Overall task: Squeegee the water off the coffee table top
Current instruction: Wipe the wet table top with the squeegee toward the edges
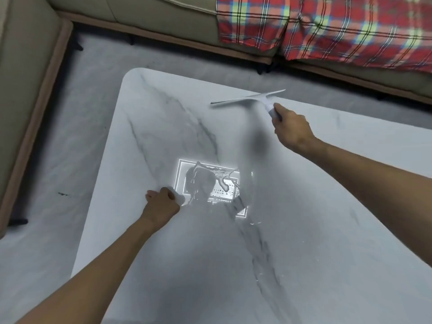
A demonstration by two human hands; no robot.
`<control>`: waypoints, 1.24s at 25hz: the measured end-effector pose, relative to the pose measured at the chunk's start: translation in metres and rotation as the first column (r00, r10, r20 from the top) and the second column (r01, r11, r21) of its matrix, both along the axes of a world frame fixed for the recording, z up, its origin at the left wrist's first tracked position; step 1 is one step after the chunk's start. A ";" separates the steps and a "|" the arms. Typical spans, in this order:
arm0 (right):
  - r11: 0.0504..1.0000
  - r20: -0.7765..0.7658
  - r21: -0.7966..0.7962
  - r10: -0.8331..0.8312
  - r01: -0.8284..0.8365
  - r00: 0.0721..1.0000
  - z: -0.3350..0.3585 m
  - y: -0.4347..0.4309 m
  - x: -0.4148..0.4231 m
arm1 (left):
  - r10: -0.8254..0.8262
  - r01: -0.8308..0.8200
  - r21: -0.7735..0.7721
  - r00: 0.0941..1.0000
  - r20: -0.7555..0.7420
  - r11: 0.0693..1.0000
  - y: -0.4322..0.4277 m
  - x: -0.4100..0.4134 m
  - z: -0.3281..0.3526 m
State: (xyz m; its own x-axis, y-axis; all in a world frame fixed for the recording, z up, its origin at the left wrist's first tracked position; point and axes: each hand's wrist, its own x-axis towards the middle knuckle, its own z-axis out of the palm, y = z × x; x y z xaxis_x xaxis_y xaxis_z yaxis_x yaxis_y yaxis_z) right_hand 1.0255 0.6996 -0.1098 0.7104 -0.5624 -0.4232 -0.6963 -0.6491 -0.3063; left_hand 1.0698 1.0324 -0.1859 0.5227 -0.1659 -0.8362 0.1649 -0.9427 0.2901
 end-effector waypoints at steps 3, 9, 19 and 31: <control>0.999 -0.040 -0.024 -0.037 0.036 0.999 -0.023 -0.004 0.007 | -0.012 0.012 0.014 0.999 0.029 1.000 0.001 -0.017 -0.001; 0.998 -0.091 -0.051 0.041 -0.046 0.995 -0.013 0.037 -0.114 | -0.047 0.045 0.029 0.997 0.068 0.999 -0.001 -0.027 0.007; 0.999 0.022 0.037 -0.016 0.015 1.000 0.012 0.037 -0.030 | -0.031 0.030 0.026 0.997 0.070 0.999 0.023 -0.039 0.004; 0.941 -0.018 0.053 0.335 -0.334 0.942 -0.028 0.123 -0.048 | -0.169 0.169 0.021 0.984 0.052 0.985 0.033 -0.048 0.004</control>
State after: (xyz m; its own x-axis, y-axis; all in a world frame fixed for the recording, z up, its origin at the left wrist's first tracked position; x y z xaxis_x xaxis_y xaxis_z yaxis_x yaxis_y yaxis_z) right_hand 0.9771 0.8227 -0.1379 0.8422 -0.2728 -0.4652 -0.4499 -0.8310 -0.3272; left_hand 1.0215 1.0651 -0.1823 0.5323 -0.2425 -0.8111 -0.0126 -0.9603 0.2788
